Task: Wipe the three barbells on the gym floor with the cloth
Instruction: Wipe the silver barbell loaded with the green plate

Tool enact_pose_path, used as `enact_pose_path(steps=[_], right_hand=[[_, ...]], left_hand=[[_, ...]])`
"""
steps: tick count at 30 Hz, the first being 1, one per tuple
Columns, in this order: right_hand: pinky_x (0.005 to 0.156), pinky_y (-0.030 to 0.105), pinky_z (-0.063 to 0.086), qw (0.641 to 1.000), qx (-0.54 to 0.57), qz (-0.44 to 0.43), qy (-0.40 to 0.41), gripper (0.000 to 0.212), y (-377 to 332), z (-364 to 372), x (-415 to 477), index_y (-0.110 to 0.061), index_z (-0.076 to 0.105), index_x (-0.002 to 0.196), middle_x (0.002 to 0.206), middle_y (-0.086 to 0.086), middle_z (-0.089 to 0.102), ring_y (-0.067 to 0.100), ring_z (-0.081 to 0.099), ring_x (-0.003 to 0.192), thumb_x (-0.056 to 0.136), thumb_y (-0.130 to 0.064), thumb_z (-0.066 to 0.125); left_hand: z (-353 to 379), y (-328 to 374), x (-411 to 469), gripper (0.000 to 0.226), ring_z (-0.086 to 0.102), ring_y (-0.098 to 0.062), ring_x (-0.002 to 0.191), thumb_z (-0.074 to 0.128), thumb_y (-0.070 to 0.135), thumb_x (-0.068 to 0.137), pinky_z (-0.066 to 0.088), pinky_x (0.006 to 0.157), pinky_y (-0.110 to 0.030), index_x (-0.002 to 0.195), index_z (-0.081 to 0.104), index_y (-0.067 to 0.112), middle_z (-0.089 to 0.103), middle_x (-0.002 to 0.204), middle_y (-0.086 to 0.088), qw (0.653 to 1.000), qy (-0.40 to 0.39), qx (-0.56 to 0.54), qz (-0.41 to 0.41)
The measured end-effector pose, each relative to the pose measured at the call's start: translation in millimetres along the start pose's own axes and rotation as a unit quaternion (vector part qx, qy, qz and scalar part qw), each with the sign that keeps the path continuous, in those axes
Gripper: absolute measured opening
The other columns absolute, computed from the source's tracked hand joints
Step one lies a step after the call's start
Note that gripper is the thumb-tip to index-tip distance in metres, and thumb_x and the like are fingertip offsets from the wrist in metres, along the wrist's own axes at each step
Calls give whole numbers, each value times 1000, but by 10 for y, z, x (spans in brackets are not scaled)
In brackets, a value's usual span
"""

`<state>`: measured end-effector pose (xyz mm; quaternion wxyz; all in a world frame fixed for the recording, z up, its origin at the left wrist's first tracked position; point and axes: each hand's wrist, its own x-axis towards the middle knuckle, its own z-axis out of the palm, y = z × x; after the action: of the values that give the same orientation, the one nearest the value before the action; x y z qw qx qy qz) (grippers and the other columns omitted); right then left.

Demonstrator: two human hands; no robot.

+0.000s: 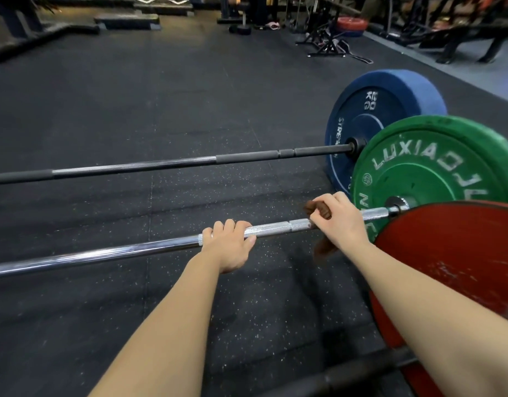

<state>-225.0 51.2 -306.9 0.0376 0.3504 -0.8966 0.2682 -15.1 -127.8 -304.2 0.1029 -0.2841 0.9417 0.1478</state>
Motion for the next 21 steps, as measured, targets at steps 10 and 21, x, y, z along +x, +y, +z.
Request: enact_pose_path(steps=[10,21], right_hand=[[81,37,45,993,-61,101,9,18,195,-179,141,-28,68,106,103,4,56,33,61,99,90,-33,63],[88,35,44,996,-28,-1,-82,23,-431,143,15,-33,63,114,107,-3,55,28,61,99,92,-40,60]], left_hand=[[-29,7,13,47,34,-25,126,21,51,108,24,111,-43,152,29,33,38,141,-1,999,-24,20,-2],[-141,-407,-118,48,41,-28,132,18,45,110,25,112,-49,152,38,32,51,145,-3,998,5,-56,-16]])
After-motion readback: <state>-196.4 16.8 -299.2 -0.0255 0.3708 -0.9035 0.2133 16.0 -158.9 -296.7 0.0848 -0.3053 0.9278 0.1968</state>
